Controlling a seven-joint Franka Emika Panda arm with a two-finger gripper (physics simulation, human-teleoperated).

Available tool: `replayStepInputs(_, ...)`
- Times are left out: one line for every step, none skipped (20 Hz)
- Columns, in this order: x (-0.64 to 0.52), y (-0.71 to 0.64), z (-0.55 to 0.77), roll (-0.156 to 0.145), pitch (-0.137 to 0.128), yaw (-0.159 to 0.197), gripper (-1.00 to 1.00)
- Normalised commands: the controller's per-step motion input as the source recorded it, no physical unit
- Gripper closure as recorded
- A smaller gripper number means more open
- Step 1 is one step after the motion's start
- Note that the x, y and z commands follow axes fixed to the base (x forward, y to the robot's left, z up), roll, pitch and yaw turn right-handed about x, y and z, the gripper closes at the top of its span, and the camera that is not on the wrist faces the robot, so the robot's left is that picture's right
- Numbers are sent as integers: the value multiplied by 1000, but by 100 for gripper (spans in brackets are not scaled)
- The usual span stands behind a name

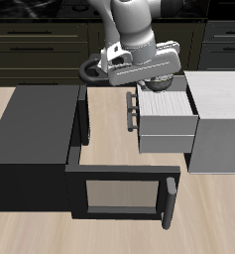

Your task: Place the bowl in the top drawer

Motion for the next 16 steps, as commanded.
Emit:
replayStepInputs(8, -58, -129, -49, -7, 12, 100)
replayStepInputs(47, 30, -200, 13, 32, -9, 100)
replayStepInputs(-13, -30, -391, -2, 67, -5, 100)
replayStepInputs(-13, -22, -128, -1, 25, 3, 100)
replayStepInputs(87, 36, -461, 34, 94, 38, 100)
replayStepInputs(-7, -59, -117, -22, 25, 2, 100)
replayStepInputs(49, 6, -293, -28, 30, 55, 100)
replayStepInputs(24, 113, -344, 70, 88, 27, 100)
replayStepInputs(3, 78, -448, 151, 198, -28, 100)
replayStepInputs(-61, 219, -453, 78, 111, 33, -100)
replayStepInputs(88, 173, -608, 164, 153, 151, -100)
replayStepInputs(-139, -98, -156, -88, -43, -82, -100)
replayStepInputs(-107, 86, -271, 110, 103, -15, -100)
replayStepInputs(-24, -55, -129, 8, 4, -8, -100)
replayStepInputs(76, -141, -285, -15, 117, -111, -100)
replayStepInputs(-12, -27, 11, 0, 0, 0, -100)
